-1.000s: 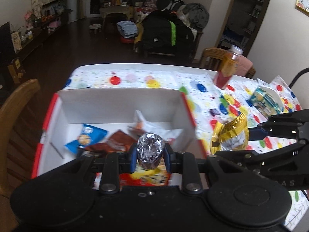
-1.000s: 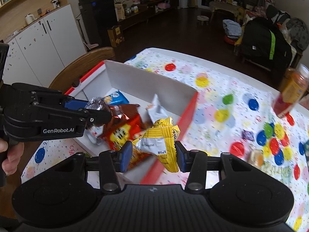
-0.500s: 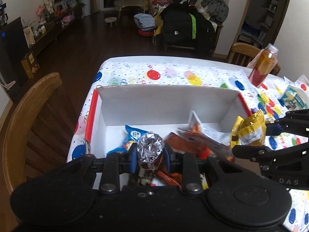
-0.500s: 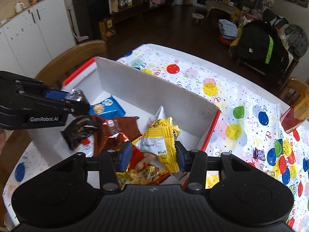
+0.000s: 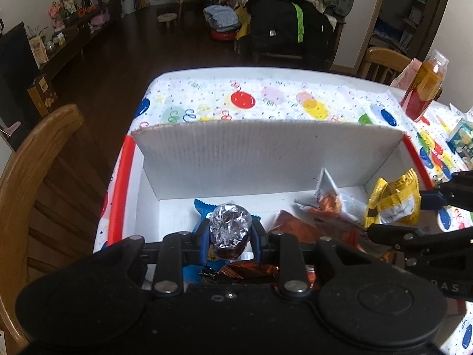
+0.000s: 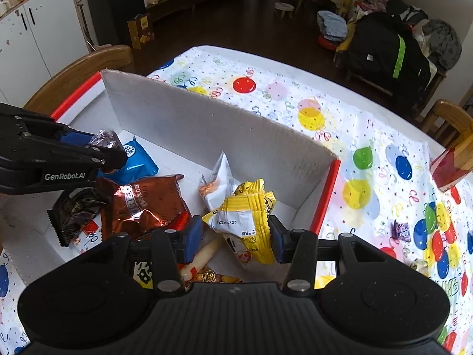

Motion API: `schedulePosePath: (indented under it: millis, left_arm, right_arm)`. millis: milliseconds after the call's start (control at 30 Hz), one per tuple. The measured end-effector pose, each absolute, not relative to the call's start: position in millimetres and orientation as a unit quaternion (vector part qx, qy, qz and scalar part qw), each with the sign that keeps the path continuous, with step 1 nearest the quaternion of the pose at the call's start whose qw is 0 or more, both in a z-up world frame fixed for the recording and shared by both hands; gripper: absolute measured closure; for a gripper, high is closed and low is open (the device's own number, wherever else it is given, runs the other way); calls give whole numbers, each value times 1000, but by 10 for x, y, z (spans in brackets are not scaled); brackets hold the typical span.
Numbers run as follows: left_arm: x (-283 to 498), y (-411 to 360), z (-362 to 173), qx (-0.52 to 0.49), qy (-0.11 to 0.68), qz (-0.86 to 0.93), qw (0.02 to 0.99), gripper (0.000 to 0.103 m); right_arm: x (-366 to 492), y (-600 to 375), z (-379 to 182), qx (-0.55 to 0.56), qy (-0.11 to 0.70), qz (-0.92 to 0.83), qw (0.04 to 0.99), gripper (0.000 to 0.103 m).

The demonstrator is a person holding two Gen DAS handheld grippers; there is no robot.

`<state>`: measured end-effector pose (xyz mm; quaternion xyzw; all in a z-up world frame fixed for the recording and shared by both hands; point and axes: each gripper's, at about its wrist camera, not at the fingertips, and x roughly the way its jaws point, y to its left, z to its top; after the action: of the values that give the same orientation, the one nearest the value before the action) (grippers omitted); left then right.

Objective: Organize snacks
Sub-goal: 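Release the foil candy into the box with the left tool while the right drops the yellow candy, then move both tools back from the box to the cake and purple candy bar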

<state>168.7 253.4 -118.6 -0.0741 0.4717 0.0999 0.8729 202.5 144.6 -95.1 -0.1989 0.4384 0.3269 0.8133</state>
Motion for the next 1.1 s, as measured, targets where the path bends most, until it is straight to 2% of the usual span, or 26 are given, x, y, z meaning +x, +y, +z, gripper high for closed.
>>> schedulePosePath:
  millis: [400,533,600,767,833,900,1033,1100]
  left_arm:
    - [1779,2519,-1338,-58,502,89,858,77]
    - [1778,2494,-1329,-56,502,84,859,72]
    - [1780,2467,-1314,-51,501,84,860,70]
    - [1733,2407,-1218,-43,490,85,867,55]
    - [1703,2389,-1171,-41,484,86,870,50]
    - [1656,2374,-1113,-46,478,80,873,49]
    - [1561,2300,-984,-45,464,73,882,39]
    - [1511,2251,-918,-44,457,64,886,39]
  right_arm:
    - [2033,1474,-986,-199,438,331,812,55]
    - [2005,1440,-951,-197,430,335,815,46]
    - [1996,1414,-923,-191,429,336,816,45]
    - [1959,1319,-828,-172,429,343,818,44]
    - [1925,1272,-772,-166,425,346,820,40]
    - [1889,1220,-707,-159,419,350,822,39]
    - [1821,1099,-579,-146,412,358,825,37]
    - [1779,1028,-512,-139,407,361,827,34]
